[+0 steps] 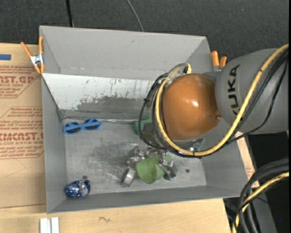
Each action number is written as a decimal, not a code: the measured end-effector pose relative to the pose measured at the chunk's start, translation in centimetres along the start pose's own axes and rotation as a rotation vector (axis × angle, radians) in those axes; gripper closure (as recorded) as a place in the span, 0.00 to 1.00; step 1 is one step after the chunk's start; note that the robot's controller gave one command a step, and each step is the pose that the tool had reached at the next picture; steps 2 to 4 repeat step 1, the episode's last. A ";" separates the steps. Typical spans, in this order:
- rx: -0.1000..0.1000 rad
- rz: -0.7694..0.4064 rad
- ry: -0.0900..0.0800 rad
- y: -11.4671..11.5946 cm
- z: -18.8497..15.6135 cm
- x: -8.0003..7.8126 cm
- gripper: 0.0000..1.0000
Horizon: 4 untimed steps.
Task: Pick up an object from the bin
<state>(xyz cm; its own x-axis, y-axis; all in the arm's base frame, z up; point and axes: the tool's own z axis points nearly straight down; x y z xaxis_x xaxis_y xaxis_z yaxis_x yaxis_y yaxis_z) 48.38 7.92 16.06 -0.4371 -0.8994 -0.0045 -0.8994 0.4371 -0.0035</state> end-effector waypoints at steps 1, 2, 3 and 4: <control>-0.001 0.001 0.001 0.0 -3.1 -0.2 1.00; -0.001 0.001 0.001 0.0 -3.1 -0.2 1.00; -0.001 0.001 0.001 0.0 -3.1 -0.2 1.00; -0.001 0.001 0.001 0.0 -3.1 -0.2 1.00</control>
Offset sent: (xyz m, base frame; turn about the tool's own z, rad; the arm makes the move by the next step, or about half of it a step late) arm 0.0001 0.0001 0.0299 0.0000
